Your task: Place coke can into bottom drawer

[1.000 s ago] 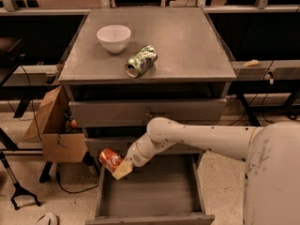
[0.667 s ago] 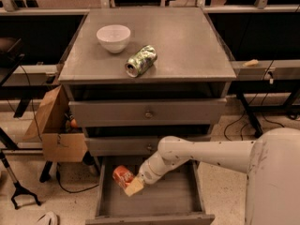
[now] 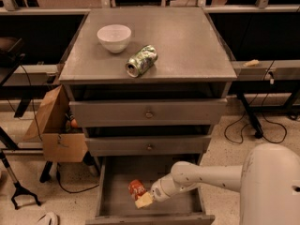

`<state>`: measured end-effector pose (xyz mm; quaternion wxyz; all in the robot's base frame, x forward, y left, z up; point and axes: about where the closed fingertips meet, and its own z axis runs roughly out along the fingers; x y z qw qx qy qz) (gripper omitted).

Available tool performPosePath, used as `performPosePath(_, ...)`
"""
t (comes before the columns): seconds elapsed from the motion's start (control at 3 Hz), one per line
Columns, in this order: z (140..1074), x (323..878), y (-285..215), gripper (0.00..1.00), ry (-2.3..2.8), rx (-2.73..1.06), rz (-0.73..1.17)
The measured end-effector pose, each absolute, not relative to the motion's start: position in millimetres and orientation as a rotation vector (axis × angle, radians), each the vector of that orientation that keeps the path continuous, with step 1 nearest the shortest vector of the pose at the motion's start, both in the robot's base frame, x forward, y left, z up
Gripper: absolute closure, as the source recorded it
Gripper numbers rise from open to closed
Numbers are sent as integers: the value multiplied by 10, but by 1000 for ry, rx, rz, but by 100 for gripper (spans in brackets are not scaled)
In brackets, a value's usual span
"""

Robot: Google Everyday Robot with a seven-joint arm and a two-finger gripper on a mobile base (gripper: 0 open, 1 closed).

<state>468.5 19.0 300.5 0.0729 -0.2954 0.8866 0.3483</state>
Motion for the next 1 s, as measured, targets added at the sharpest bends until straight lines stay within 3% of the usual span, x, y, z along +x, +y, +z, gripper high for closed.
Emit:
performPosePath(0.67,2110,5058,132,100,2810,-523,1015)
performPosePath(1.0,1749,5051,103,82,2829,-318,1030)
